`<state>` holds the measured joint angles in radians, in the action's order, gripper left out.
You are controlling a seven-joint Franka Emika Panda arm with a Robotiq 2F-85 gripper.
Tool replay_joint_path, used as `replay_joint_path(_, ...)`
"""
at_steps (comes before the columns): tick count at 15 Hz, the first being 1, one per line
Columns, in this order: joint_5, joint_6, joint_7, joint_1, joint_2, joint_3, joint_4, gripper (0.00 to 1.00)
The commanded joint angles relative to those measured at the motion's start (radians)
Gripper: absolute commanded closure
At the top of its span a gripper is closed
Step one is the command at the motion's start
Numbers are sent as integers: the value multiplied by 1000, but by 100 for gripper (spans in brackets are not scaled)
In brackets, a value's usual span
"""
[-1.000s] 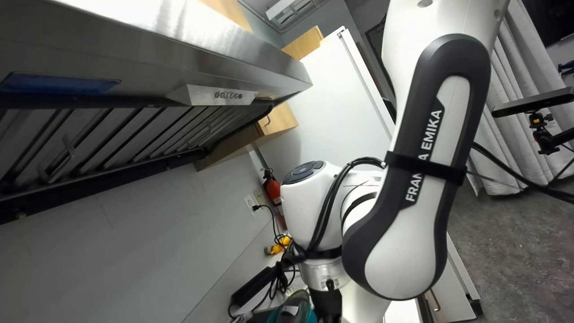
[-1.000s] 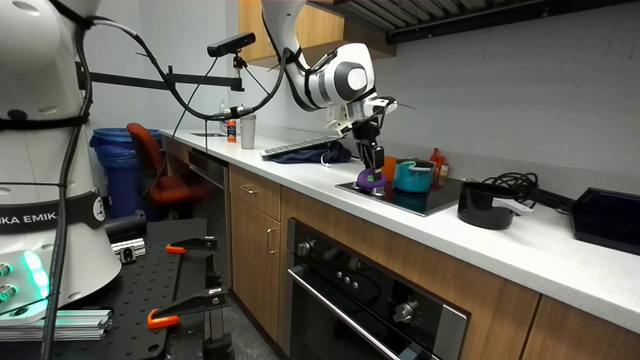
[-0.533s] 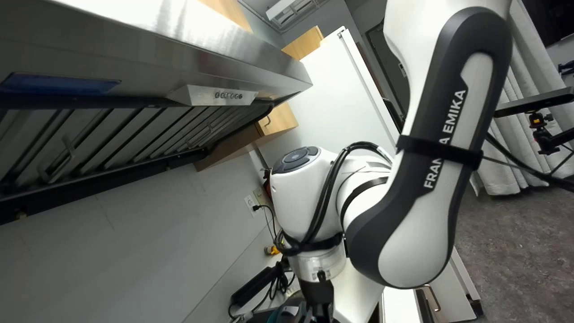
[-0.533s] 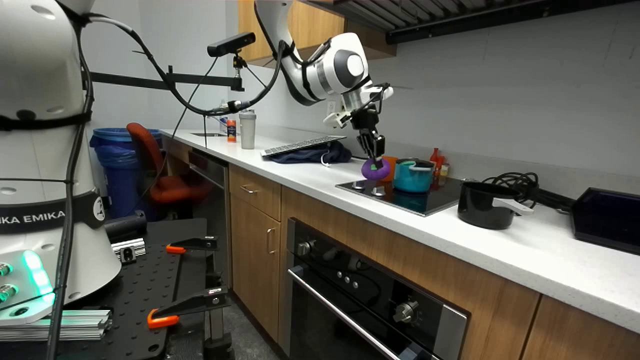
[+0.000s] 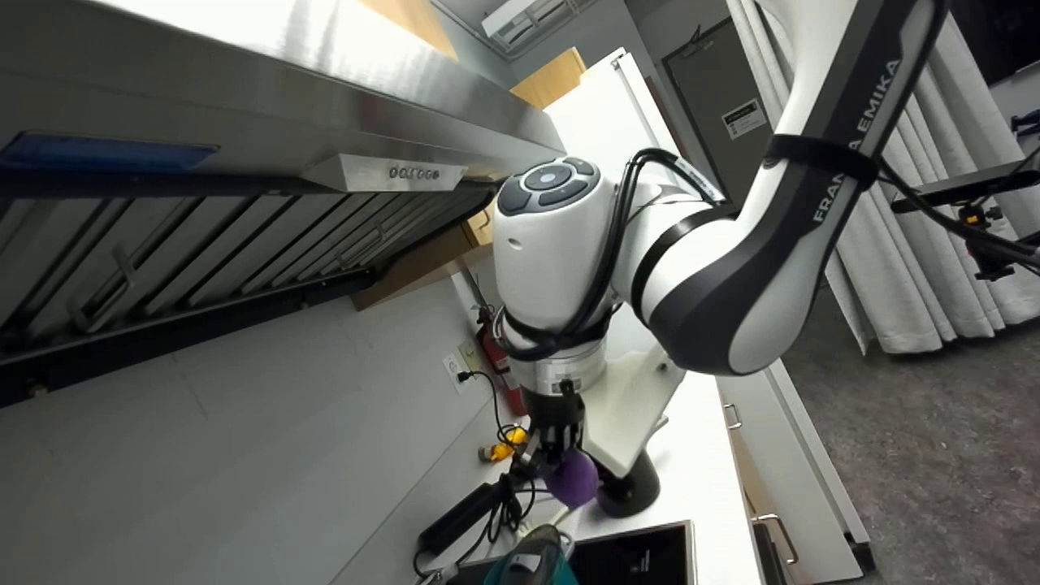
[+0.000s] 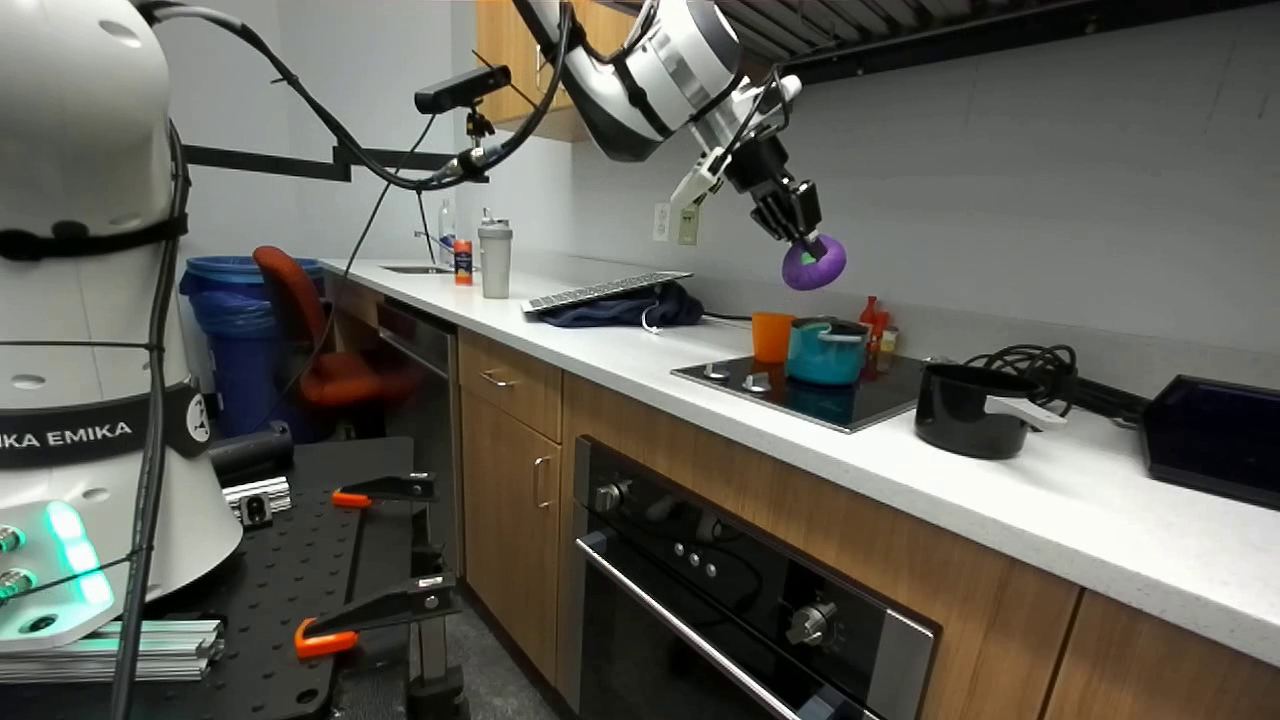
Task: Put the purple plushie in the black pot then move the lid from the blue pot to the black pot
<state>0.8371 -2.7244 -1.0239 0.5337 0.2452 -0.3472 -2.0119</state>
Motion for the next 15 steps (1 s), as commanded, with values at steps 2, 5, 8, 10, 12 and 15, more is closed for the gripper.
replay_joint_path(2,99,15,-116,2,-47,-64,-39,95)
replay_joint_path(5,99,3,-157,-8,-31,-103,-32,95)
replay_joint_path(8,70,-5,-187,-18,-10,-134,-11,95)
replay_joint_path(10,51,-7,-204,-26,8,-145,9,95)
replay_joint_path(12,26,-10,-207,-35,30,-149,30,95)
replay_joint_path(15,-21,-7,-195,-53,77,-143,77,95)
